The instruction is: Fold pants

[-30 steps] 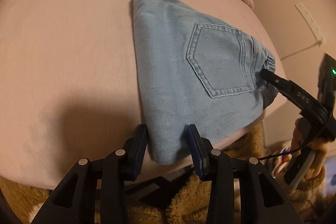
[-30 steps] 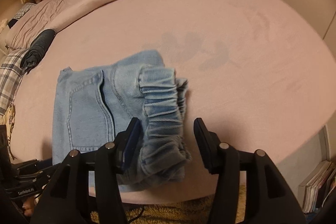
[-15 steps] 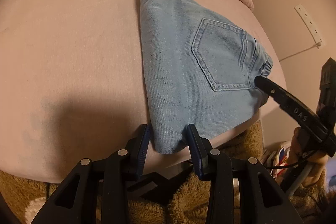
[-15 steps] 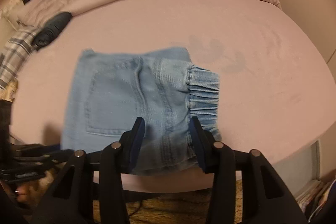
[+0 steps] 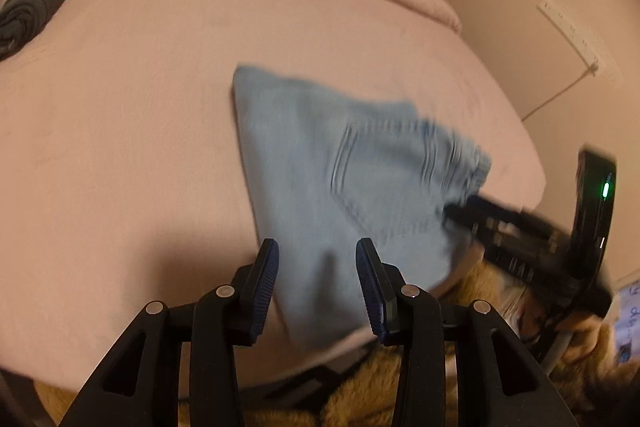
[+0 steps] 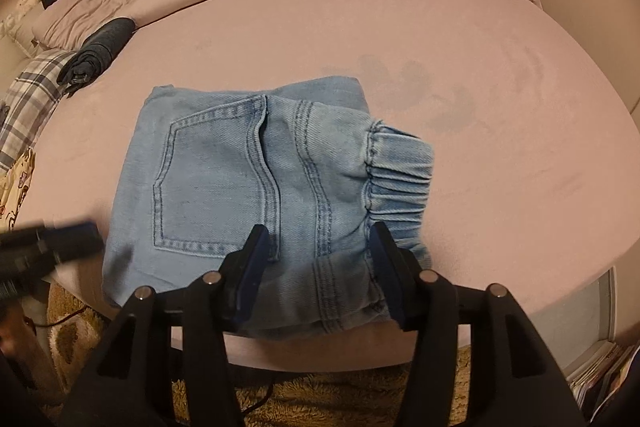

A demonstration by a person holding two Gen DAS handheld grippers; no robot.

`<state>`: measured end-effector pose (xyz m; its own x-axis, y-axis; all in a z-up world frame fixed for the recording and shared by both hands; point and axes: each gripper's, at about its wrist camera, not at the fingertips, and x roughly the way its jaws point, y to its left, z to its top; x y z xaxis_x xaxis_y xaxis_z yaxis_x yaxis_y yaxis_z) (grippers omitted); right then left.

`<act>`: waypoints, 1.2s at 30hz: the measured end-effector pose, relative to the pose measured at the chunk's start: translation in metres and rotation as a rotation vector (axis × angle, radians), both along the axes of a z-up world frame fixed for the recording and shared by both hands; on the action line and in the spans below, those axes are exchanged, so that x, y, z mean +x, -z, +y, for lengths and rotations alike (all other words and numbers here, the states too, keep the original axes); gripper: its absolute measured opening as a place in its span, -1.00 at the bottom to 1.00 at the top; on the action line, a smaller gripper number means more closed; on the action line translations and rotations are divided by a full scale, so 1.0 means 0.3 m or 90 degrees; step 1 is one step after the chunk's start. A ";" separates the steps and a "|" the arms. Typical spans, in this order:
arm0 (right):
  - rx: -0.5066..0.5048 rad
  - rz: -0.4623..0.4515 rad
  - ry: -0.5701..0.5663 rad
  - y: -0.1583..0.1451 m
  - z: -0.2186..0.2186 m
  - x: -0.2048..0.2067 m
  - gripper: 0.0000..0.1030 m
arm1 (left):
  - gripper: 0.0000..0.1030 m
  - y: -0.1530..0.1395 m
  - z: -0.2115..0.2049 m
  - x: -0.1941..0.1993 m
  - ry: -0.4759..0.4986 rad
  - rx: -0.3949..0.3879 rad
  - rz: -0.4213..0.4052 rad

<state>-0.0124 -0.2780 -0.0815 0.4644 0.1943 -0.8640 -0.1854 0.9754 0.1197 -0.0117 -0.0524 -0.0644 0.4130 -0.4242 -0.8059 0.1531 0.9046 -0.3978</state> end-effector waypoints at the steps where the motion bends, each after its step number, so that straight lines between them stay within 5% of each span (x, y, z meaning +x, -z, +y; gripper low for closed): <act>1: 0.004 0.001 0.001 -0.001 0.002 0.001 0.04 | -0.21 0.003 -0.001 0.022 -0.004 -0.006 0.005; 9: 0.033 -0.001 0.002 0.002 -0.009 -0.004 0.04 | -0.21 0.134 -0.067 0.118 -0.002 0.050 0.054; 13: 0.061 0.004 0.001 0.007 -0.029 0.005 0.04 | -0.21 0.140 -0.097 0.115 0.001 0.085 0.039; 36: 0.052 0.004 0.001 0.014 -0.018 0.022 0.04 | -0.21 0.143 -0.093 0.113 -0.001 0.070 0.041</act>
<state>-0.0058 -0.2834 -0.0857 0.4591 0.2633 -0.8485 -0.1835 0.9626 0.1995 0.0221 -0.0802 -0.1074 0.3601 -0.3315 -0.8720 0.1285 0.9434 -0.3056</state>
